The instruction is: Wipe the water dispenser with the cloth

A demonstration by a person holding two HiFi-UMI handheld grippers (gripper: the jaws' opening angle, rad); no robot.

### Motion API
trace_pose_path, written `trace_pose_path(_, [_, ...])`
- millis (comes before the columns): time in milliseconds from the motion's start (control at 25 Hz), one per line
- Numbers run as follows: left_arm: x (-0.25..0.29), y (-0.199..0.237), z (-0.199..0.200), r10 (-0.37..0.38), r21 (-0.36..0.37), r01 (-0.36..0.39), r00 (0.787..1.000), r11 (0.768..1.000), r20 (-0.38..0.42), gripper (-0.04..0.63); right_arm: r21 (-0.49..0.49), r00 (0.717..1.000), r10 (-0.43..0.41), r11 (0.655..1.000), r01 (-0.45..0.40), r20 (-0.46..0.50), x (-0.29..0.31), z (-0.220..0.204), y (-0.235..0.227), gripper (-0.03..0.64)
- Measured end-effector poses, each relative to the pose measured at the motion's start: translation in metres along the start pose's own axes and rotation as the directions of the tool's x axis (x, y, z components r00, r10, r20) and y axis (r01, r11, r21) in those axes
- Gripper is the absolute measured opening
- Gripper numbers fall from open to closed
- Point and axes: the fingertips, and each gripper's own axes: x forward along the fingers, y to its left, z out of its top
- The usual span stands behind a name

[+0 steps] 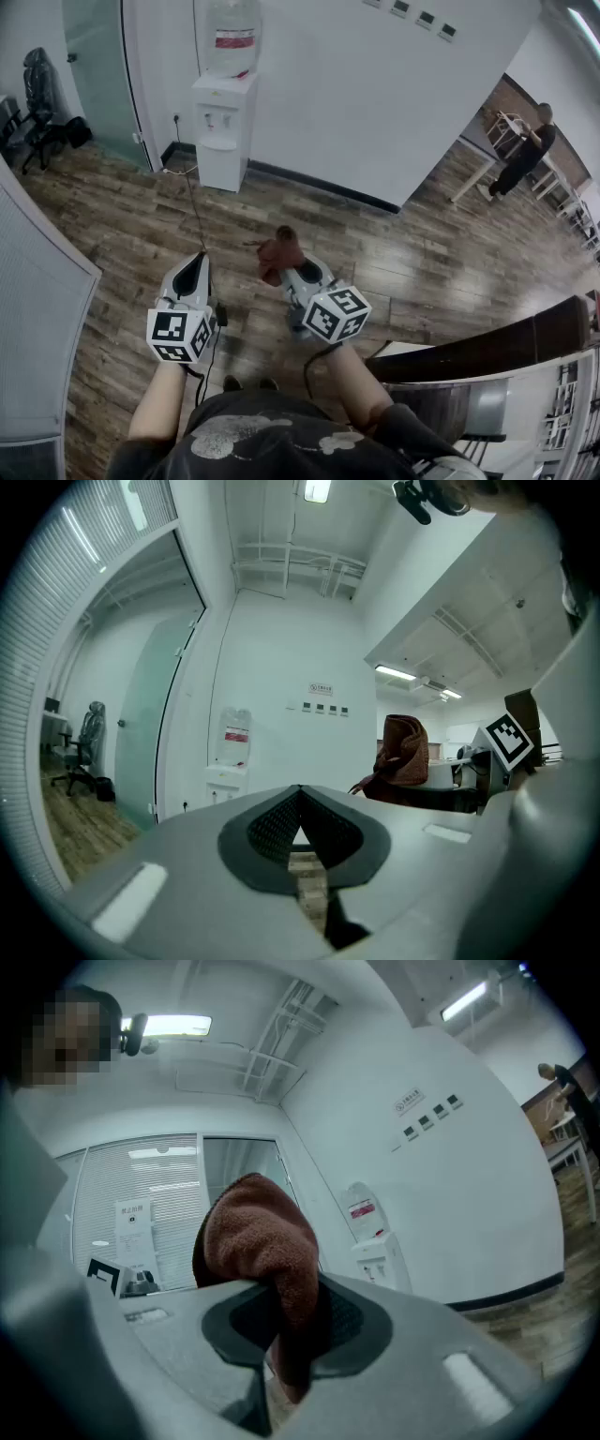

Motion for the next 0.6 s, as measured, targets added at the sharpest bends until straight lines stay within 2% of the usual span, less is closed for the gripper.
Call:
trace_pose_path(280, [-0.007,0.000,-0.004,-0.016,0.009,0.016,1.000,1.000,-0.005,0.018,-0.003,1.000,0.007,1.000,-0.007,-0.017,0.004,-0.008,0.010,0.057])
trace_pose_path(600, [-0.016,0.020,-0.012,-0.004,0.009,0.004,1.000,1.000,-0.016,0.018,-0.007,0.999,0.009,1.000,-0.009,-0.040,0.014,-0.025,0.026,0.057])
